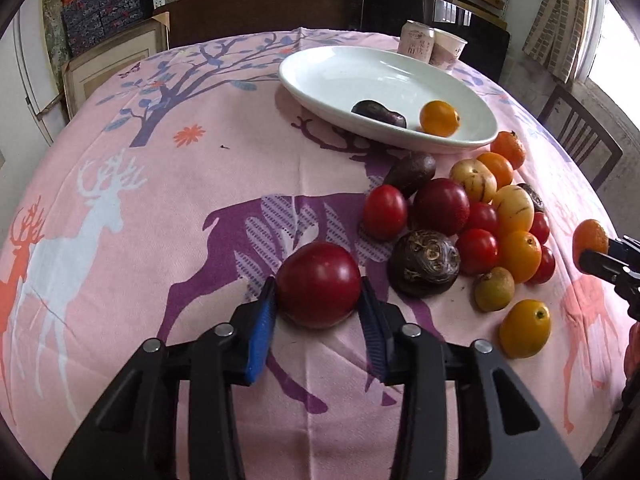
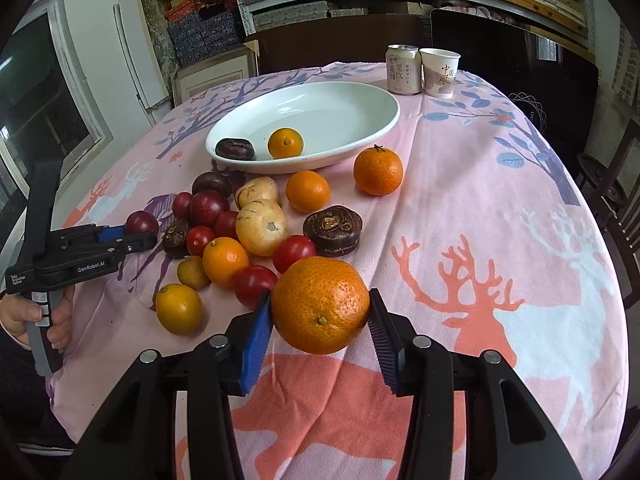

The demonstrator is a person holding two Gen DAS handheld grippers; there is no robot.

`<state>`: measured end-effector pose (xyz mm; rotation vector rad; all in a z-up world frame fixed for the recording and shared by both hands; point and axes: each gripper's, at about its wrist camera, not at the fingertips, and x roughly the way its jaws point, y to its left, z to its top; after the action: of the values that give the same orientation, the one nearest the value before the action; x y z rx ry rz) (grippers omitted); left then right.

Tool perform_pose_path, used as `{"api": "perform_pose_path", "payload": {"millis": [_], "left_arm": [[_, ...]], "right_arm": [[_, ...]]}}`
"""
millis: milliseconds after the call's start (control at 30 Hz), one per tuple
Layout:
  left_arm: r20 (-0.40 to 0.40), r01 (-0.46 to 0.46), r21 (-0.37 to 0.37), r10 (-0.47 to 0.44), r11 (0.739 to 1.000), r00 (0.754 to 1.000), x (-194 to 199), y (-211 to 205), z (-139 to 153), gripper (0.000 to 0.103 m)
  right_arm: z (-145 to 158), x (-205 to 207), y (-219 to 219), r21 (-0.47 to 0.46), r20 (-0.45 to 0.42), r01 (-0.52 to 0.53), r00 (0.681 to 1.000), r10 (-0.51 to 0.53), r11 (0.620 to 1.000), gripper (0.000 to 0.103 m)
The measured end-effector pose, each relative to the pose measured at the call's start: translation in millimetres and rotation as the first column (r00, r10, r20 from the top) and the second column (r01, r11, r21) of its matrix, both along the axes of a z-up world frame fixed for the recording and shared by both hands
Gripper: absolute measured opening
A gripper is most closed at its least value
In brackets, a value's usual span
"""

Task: Organize fruits
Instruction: 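Grasp a large red tomato with the left tool while the right tool grasps a tangerine, then carry the tomato and tangerine onto the white plate and open both tools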

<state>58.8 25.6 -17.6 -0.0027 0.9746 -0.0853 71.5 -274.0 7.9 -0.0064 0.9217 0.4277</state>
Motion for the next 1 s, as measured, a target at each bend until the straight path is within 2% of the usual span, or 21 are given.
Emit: {"api": "perform_pose_path", "payload": {"millis": [100,233,367,433,533,633,933,967,1000], "left_arm": [[0.012,0.013,-0.008,-0.012,1.0,1.0,-2,-5,11,0.039],[0.084,0.038,-0.004,-0.038,0.999,0.996,4,-15,43,0.039],[0.163,0.044,0.0,-0.044,0.999,0.986,28,-30,71,0.039],[0.193,0.047,0.002,-0.046,0.999,0.98,47,-39,79,0.039],[0.188,0.019,-0.006,-0.017,1.0,0.982,77,-45,78,0.039],[0.147,-0.006,-0.01,0.008,1.0,0.989,100,-46,66,0.039],[0.082,-0.053,-0.023,0.055,0.998,0.995,123,-41,38,0.04],[0.092,-0.061,-0.023,0.063,0.998,0.994,124,-41,38,0.041],[0.109,-0.071,-0.019,0.072,0.997,0.991,121,-41,41,0.049]], "right_arm": [[12,1,-3,0.024,0.027,0.003,1.0,-0.003,1.0,0.047],[35,10,-1,0.048,0.091,-0.005,0.996,0.001,0.999,0.047],[55,31,10,0.067,0.155,-0.009,0.988,-0.001,0.998,0.047],[59,48,20,0.082,0.158,-0.021,0.987,0.008,0.996,0.047],[55,74,35,0.079,0.15,-0.016,0.989,0.004,0.997,0.047],[43,98,48,0.086,0.099,-0.005,0.995,-0.003,0.996,0.047],[12,131,75,0.028,0.019,0.0,1.0,-0.001,1.0,0.048],[11,132,75,0.027,0.013,0.003,1.0,-0.003,1.0,0.049],[9,134,75,0.028,0.008,0.006,1.0,-0.006,1.0,0.049]]}}
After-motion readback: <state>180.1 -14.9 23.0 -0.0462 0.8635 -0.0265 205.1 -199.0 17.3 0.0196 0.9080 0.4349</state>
